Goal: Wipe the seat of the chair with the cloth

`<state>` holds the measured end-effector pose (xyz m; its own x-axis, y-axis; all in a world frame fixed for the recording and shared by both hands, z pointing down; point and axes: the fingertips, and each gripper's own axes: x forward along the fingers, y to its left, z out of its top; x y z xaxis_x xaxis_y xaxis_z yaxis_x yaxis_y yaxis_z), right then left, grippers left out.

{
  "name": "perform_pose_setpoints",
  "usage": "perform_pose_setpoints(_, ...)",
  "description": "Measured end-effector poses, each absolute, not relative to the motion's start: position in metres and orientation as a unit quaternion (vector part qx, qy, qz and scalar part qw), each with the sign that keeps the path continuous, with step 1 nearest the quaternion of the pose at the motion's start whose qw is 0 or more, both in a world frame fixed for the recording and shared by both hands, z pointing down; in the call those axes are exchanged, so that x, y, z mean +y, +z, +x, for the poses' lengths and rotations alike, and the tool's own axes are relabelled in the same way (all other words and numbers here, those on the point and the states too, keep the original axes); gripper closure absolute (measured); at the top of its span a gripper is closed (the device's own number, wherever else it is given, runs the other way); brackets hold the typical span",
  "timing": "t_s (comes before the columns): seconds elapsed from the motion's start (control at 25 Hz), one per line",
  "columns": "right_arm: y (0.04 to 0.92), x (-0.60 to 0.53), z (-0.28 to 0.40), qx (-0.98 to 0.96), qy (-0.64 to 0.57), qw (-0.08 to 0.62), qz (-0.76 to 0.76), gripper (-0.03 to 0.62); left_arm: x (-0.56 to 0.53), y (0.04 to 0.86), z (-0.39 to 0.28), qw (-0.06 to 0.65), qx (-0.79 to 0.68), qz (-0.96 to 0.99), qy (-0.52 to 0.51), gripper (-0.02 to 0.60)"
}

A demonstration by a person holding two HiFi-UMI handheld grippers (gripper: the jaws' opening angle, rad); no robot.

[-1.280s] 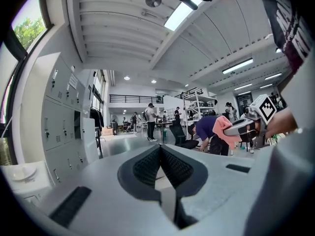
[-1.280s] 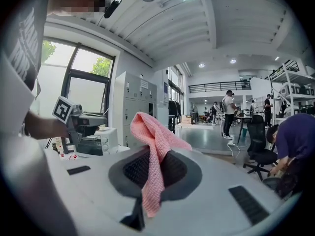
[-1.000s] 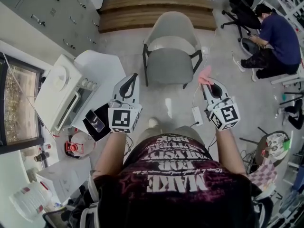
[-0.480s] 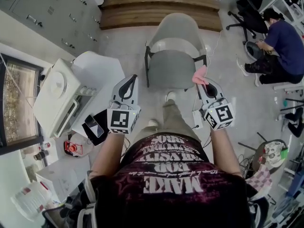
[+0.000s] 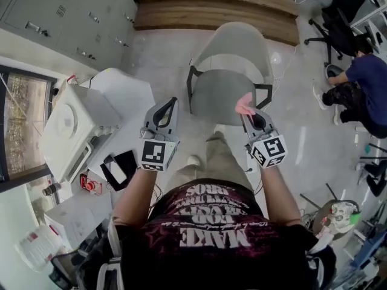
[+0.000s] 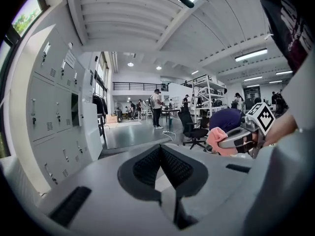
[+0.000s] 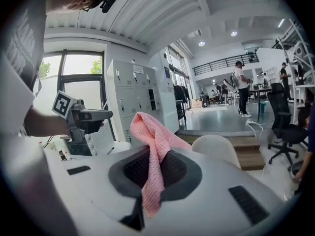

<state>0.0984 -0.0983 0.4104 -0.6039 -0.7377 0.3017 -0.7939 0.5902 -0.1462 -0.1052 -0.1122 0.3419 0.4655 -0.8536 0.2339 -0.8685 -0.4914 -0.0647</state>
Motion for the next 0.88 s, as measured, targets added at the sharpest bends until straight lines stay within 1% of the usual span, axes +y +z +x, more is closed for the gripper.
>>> perform_pose_setpoints(0.2,0.469,-0.142,0.080,-0.895,0.154,0.119,0.401,0.563,-0.153,0.380,-0.089,0.044,-0.499,0.854,0.139,0.581)
perform_pose_setpoints(0.44,0.556,-0.191,0.069,-0.898,0.182,0.160,0.368,0.563,-0.185,0.435,-0.078,0.076,-0.497,0.848,0.167,0.580)
perform_pose_setpoints(0.72,0.687,-0.239,0.042,-0.889,0.225,0.215,0.335,0.563,-0.199,0.496,-0.088,0.115,-0.510,0.832,0.186,0.581)
perform_pose_setpoints(0.88,0.774,-0.266,0.016,-0.876,0.255,0.263,0.312,0.563,-0.195,0.525,-0.085,0.130,-0.508,0.828,0.201,0.580)
